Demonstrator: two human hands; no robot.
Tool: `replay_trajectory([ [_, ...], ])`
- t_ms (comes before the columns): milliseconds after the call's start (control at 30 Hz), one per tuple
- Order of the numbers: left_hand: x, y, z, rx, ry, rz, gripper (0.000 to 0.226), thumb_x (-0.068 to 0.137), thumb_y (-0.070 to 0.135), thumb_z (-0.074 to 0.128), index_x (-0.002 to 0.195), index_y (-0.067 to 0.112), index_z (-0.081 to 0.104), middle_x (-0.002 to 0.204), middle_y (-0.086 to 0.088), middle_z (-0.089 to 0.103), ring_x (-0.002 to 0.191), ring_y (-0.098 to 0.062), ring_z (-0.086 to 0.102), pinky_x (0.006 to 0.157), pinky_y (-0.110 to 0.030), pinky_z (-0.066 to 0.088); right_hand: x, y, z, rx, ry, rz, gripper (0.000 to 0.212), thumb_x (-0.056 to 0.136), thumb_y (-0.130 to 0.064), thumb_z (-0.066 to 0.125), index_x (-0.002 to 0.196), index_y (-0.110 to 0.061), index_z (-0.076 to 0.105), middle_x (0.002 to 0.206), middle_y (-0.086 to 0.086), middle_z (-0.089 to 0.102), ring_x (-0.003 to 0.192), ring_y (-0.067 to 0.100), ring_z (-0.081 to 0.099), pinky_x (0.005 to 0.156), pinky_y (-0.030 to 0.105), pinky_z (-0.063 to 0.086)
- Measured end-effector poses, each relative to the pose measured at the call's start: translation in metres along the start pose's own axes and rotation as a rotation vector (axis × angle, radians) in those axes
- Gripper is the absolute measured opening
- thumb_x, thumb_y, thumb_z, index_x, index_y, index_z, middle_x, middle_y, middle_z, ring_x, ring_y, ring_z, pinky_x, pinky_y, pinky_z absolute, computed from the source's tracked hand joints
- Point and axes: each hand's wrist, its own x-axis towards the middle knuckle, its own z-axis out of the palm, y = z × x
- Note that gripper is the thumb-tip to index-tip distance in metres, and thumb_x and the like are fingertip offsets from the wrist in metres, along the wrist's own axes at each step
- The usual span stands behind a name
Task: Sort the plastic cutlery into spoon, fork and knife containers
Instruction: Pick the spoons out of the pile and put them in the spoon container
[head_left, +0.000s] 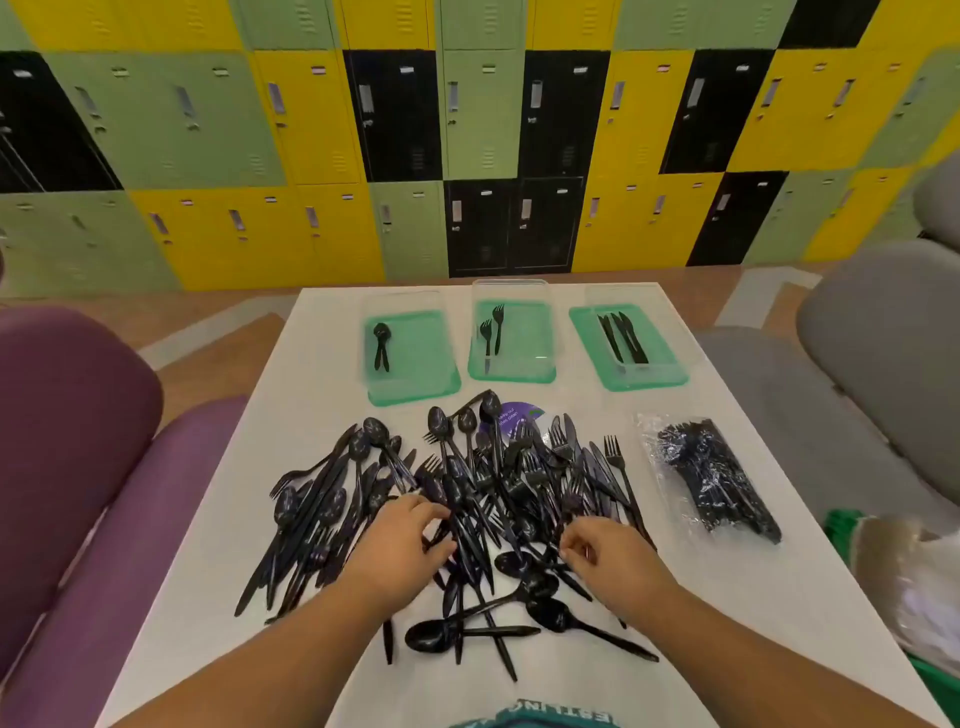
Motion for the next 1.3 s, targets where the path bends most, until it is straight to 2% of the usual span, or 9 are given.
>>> replay_trajectory([
  [67,-0.001,0.0,0.002,-0.021,-0.004,-0.019,0.038,0.089,0.041,0.059,0.125,0.03,0.056,0.122,0.012,0.05,0.118,-0.009,0.045,0.102,-0.023,0.036,-0.004,0.002,0.0,-0.068,-0.056,-0.017,0.007,0.091,-0.034,0.06,0.085,-0.034,0.056,0.083,-0.013,0.058,0.07,0.002,0.052,0.059,0.011,0.037],
  [167,-0.01,-0.001,0.007,-0.06,-0.073,-0.077,0.032,0.083,0.038,0.067,0.113,0.028,0.063,0.109,0.01,0.054,0.103,-0.008,0.052,0.093,-0.023,0.044,-0.013,0.008,0.006,-0.156,-0.112,-0.05,0.012,0.087,-0.043,0.062,0.083,-0.033,0.055,0.085,-0.012,0.059,0.075,0.005,0.054,0.064,0.015,0.042],
  [333,-0.021,-0.005,0.007,-0.07,-0.115,-0.122,0.015,0.08,0.033,0.071,0.093,0.029,0.064,0.098,0.009,0.059,0.09,-0.008,0.056,0.08,-0.022,0.048,-0.022,0.014,0.008,-0.267,-0.166,-0.086,0.023,0.084,-0.051,0.061,0.09,-0.031,0.055,0.095,-0.012,0.058,0.087,0.01,0.055,0.075,0.025,0.047],
  [433,-0.027,-0.007,0.007,-0.065,-0.139,-0.124,0.024,0.075,0.04,0.075,0.094,0.028,0.065,0.096,0.012,0.058,0.086,-0.003,0.056,0.073,-0.016,0.046,-0.023,0.017,0.012,-0.39,-0.189,-0.175,0.025,0.086,-0.049,0.058,0.102,-0.029,0.058,0.105,-0.01,0.056,0.1,0.013,0.052,0.081,0.026,0.044],
  [567,-0.034,-0.005,0.005,0.066,-0.23,-0.097,0.038,0.071,0.048,0.075,0.102,0.029,0.063,0.101,0.011,0.057,0.094,-0.008,0.053,0.08,-0.024,0.05,-0.023,0.016,0.015,-0.413,-0.169,-0.234,0.022,0.09,-0.04,0.052,0.103,-0.025,0.062,0.105,-0.006,0.06,0.103,0.015,0.052,0.086,0.027,0.043],
  [733,-0.042,-0.006,0.011,0.32,-0.194,0.003,0.025,0.082,0.042,0.064,0.103,0.028,0.063,0.103,0.008,0.062,0.1,-0.015,0.053,0.084,-0.03,0.047,-0.021,0.005,0.019,-0.25,-0.126,-0.294,0.018,0.094,-0.035,0.049,0.101,-0.024,0.062,0.092,-0.013,0.051,0.091,0.008,0.048,0.081,0.019,0.04],
  [900,-0.044,-0.008,0.015,0.3,-0.158,0.019,0.017,0.087,0.035,0.059,0.1,0.029,0.068,0.102,0.008,0.064,0.102,-0.015,0.055,0.082,-0.027,0.046,-0.018,-0.018,0.032,-0.047,-0.118,-0.182,0.02,0.098,-0.026,0.047,0.111,-0.021,0.061,0.105,-0.005,0.062,0.094,0.013,0.059,0.084,0.026,0.049],
  [1067,-0.04,-0.004,0.011,0.168,-0.078,0.059,0.022,0.085,0.043,0.061,0.103,0.032,0.064,0.103,0.011,0.057,0.104,-0.011,0.048,0.089,-0.026,0.043,-0.012,-0.024,0.039,0.214,-0.036,0.095,0.013,0.095,-0.027,0.053,0.099,-0.02,0.064,0.085,0.002,0.067,0.071,0.011,0.058,0.067,0.025,0.05],
  [1300,-0.019,0.033,0.031,0.234,-0.156,0.248,0.029,0.094,0.029,0.049,0.119,0.025,0.063,0.116,0.003,0.059,0.114,-0.018,0.047,0.095,-0.034,0.044,-0.003,0.0,0.016,0.129,0.179,0.221,0.013,0.095,-0.023,0.054,0.102,-0.018,0.064,0.086,0.001,0.064,0.064,0.005,0.052,0.052,0.015,0.036],
])
